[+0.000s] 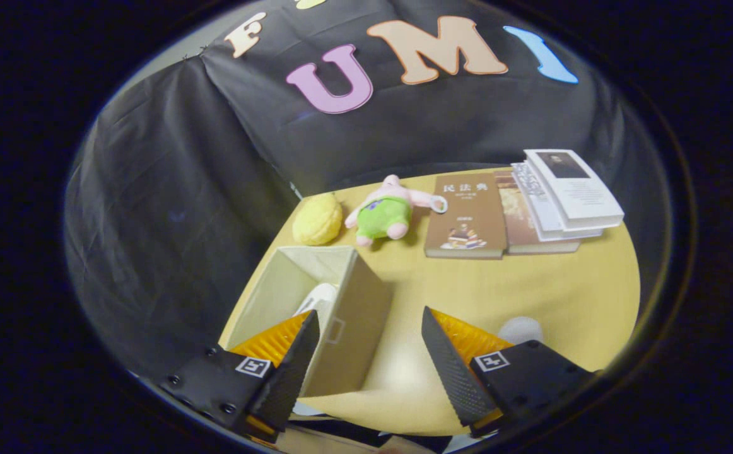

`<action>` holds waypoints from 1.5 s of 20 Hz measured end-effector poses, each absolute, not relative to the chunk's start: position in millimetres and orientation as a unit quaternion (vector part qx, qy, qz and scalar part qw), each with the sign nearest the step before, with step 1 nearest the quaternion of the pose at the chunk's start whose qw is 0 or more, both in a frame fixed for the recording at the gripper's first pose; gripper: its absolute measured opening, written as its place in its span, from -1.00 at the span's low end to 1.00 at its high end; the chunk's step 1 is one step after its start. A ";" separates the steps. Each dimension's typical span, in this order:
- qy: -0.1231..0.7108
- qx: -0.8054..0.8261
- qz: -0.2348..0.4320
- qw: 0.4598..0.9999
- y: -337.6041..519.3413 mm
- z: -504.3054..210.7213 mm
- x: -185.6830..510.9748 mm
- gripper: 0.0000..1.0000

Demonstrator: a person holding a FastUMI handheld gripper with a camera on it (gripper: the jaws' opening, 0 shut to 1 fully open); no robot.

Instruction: Open the storage box then place both shoes into the box .Put the left shoe in first, then the right shoe, with the right side of both shoes facing outward in a uniform manner.

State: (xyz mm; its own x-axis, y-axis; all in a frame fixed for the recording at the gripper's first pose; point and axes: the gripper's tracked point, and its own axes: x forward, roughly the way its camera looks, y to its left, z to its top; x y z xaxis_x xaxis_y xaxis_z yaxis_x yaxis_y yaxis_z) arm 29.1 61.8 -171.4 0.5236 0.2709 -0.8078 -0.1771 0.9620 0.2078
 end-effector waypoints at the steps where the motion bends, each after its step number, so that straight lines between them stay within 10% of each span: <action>1: 0.469 0.039 0.122 0.874 43.8 -172.0 29.6 1.00; 30: 0.655 -0.076 0.119 0.742 -133.1 -345.6 -75.0 0.93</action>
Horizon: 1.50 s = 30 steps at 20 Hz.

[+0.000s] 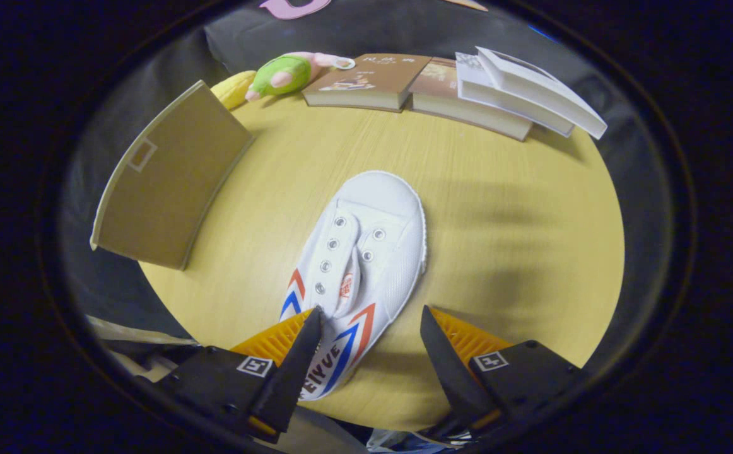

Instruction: Open the storage box then place both shoes into the box .Put the left shoe in first, then the right shoe, with the right side of both shoes facing outward in a uniform manner.

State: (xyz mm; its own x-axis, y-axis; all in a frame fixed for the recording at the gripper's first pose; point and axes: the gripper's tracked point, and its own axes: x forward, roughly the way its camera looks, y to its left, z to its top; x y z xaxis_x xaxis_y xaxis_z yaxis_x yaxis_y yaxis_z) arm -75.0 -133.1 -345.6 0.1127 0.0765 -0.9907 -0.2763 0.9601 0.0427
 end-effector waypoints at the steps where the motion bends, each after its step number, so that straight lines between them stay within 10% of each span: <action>1: 0.663 -0.059 0.118 0.737 -133.1 -348.0 -76.5 0.87; 10: 0.691 -0.015 0.091 0.717 -132.5 -343.9 -89.4 0.25; 14: 0.684 0.091 0.017 0.724 -131.8 -336.1 -83.7 -0.75; 30: 0.627 0.224 0.063 0.743 18.6 -238.4 -34.1 -0.76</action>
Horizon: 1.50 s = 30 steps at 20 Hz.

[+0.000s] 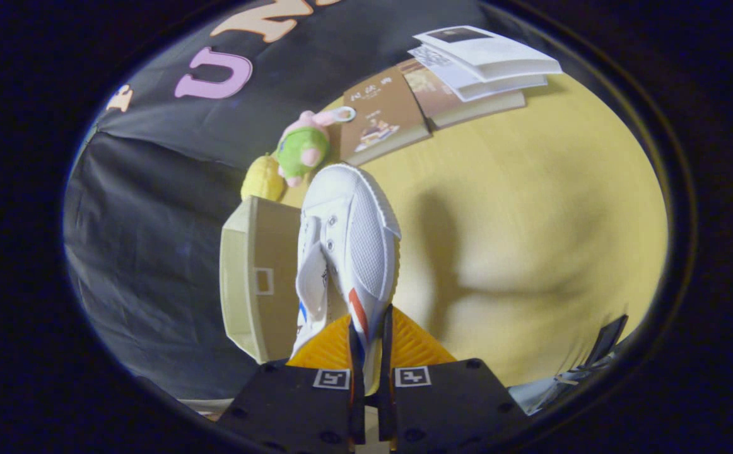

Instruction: Open the storage box then place both shoes into the box .Put the left shoe in first, then the right shoe, with the right side of both shoes facing outward in a uniform manner.

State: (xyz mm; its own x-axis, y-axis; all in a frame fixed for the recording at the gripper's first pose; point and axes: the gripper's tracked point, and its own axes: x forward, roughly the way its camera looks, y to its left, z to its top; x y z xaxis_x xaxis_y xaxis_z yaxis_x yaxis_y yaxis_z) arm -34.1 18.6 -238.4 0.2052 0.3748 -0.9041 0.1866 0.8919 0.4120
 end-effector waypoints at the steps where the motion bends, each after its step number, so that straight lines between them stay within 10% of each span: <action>1: 0.621 0.225 0.067 0.748 31.2 -231.0 -28.7 -0.76; 24: 0.629 0.135 0.096 0.759 207.3 -264.6 -19.5 -0.76; 30: 0.570 0.136 0.112 0.803 211.3 -240.0 2.4 0.13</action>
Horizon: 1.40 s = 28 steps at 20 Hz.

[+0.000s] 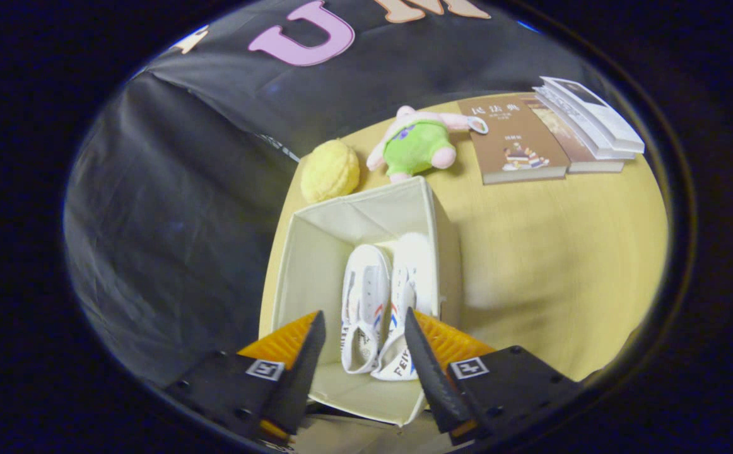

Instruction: Open the storage box then place both shoes into the box .Put the left shoe in first, then the right shoe, with the right side of both shoes facing outward in a uniform manner.

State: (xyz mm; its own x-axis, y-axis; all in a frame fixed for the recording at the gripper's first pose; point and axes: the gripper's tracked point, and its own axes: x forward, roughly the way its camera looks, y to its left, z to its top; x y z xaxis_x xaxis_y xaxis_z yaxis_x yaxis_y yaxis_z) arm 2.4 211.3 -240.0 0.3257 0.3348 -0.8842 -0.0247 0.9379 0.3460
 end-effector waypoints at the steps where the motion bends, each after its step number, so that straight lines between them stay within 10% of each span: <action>1: 0.552 0.120 0.118 0.816 209.2 -234.6 7.3 0.27; 6: 0.425 0.060 0.116 0.896 171.6 -175.2 36.8 1.00; 20: 0.104 -0.045 0.015 0.993 16.2 17.6 42.7 1.00; 28: 0.057 -0.117 -0.012 0.991 -31.1 41.4 37.7 1.00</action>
